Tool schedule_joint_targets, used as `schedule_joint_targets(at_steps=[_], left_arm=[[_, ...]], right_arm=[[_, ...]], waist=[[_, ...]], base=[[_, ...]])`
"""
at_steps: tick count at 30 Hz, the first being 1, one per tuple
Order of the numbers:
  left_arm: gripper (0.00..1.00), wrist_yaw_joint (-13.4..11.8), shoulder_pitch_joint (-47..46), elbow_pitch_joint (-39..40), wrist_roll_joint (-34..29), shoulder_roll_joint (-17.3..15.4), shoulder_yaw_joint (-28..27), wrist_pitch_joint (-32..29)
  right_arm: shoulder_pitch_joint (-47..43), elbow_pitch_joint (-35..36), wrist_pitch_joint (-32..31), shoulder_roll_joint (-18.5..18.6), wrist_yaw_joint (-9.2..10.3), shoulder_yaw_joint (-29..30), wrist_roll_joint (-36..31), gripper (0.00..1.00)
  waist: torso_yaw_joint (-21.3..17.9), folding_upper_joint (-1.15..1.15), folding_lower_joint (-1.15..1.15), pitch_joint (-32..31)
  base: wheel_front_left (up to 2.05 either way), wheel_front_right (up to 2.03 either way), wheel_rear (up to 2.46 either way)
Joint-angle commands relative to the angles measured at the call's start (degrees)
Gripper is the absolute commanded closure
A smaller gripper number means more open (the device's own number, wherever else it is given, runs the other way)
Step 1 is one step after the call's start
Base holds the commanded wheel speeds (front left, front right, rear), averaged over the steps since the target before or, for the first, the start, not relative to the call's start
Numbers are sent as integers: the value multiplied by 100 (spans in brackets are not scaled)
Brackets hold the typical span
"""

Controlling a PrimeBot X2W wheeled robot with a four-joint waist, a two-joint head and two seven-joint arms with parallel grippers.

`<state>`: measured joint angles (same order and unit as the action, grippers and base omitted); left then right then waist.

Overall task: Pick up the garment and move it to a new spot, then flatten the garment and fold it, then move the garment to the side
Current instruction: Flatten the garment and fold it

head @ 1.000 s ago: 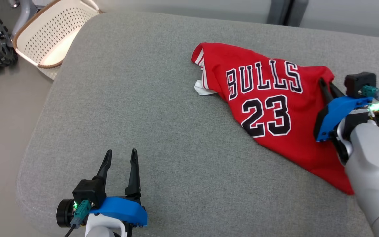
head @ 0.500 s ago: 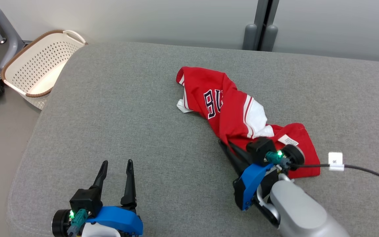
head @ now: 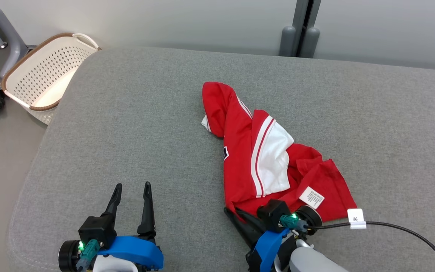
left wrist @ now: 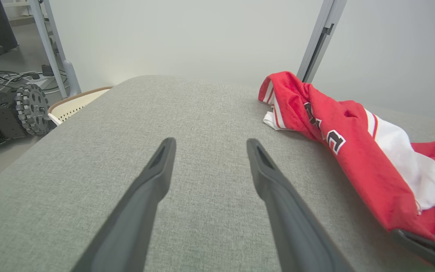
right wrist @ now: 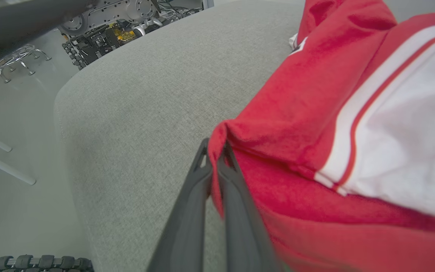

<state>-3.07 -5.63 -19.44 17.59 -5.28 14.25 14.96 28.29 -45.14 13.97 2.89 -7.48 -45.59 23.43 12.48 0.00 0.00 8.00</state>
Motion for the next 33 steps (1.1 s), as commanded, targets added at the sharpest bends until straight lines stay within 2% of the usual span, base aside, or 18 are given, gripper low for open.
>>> schedule_joint_targets(at_steps=[1, 5, 9, 11, 17, 21, 25, 30, 31, 32, 33], left_arm=[[0, -36, 11, 11, 10, -23, 22, 6], [0, -59, 46, 17, 44, -38, -3, 9], [0, -93, 85, 34, 67, -40, -24, 14], [0, -99, 127, 41, 81, -41, -23, 15], [0, -121, 172, 80, 100, -37, -18, 19], [0, -114, 126, 109, 98, -32, 13, 22], [0, -94, 77, 92, 106, -32, 25, 24], [0, -113, 55, 80, 118, -45, 18, 26], [0, -116, 51, 80, 120, -48, 16, 26], [0, -118, 42, 82, 119, -50, 14, 27], [0, -124, 35, 81, 119, -52, 12, 26]], right_arm=[[-102, 56, 47, 2, -3, -34, 5, 0], [-171, 250, 85, 6, -2, -174, 64, 0], [-213, 427, 116, 7, -2, 225, -86, 0], [-258, 494, 126, 6, -2, 637, -295, 0], [-618, 910, 129, 212, -2, 2409, -1287, 0], [-818, 996, 19, 308, -3, 3471, -2129, 0], [-829, 951, -127, 270, -2, 3777, -2399, 0], [-734, 819, -223, 206, -2, 3765, -2414, 0], [-693, 774, -221, 208, -2, 3744, -2433, 9], [-643, 730, -213, 200, -2, 3715, -2420, 45], [-596, 677, -194, 191, -2, 3696, -2384, 54]], waist=[[-13, 0, 0, -7], [-118, 0, 0, -66], [-263, 0, 0, -172], [-336, 0, 0, -227], [-449, 0, 0, -283], [-436, 0, 0, -211], [-382, 0, 0, -152], [-337, 0, 0, -107], [-337, 0, 0, -97], [-338, 0, 0, -88], [-343, 0, 0, -80]], base=[[0, 0, 0], [0, 0, 0], [0, 0, 0], [0, 0, 0], [0, 0, 0], [0, 0, 0], [0, 0, 0], [0, 0, 0], [0, 0, 0], [0, 0, 0], [0, 0, 0]])
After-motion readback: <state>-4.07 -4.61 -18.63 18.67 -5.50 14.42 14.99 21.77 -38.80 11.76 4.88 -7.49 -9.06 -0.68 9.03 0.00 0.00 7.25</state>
